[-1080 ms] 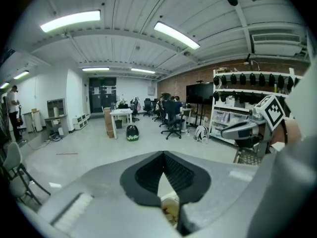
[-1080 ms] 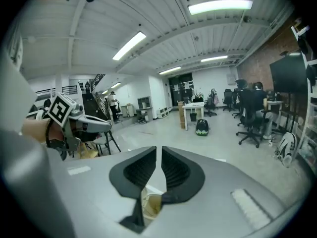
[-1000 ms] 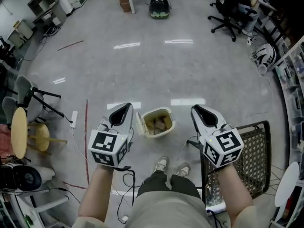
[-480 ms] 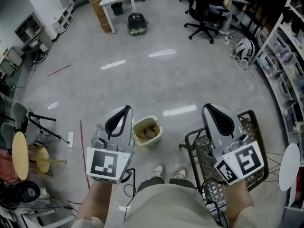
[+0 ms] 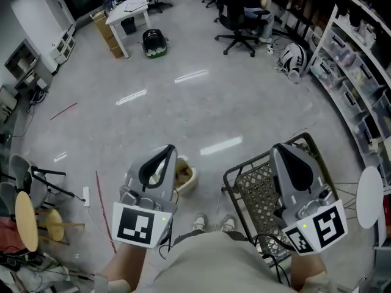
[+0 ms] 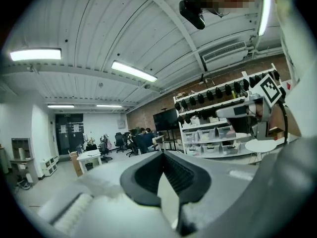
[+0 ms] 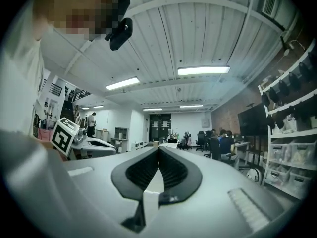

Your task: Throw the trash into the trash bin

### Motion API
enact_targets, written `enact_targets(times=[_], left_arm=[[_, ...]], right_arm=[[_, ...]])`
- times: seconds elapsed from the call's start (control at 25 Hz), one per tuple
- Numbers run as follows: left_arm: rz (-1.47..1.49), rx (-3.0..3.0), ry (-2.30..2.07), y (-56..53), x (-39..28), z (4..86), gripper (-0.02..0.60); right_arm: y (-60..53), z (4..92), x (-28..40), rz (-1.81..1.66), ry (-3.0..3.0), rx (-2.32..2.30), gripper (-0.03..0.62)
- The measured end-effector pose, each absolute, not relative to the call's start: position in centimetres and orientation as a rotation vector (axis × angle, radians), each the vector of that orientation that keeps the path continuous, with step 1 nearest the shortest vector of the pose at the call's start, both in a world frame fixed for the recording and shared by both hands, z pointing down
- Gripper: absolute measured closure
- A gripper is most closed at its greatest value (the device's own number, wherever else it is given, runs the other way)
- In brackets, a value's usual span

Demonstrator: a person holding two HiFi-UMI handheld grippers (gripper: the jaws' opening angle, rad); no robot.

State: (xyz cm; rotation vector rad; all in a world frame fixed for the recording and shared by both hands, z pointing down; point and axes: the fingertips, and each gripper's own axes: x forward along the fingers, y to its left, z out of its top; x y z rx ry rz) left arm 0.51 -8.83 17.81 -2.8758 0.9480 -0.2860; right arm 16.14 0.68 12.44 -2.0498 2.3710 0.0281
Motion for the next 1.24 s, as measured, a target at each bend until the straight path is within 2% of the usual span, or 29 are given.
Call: enact_targets(times=[0.36, 1.24], left_arm=[[-0.267, -2.923, 0.873, -7.0, 2.7, 18.0, 0.579], [-0.279, -2.945, 0.856, -6.1, 3.2, 17.7, 0.580]], right_arm=[[3.0, 12.6, 18.8, 0.026, 2.254, -2.111, 0.591], [2.7, 13.1, 17.6, 0.031, 2.369, -2.059, 0.591]])
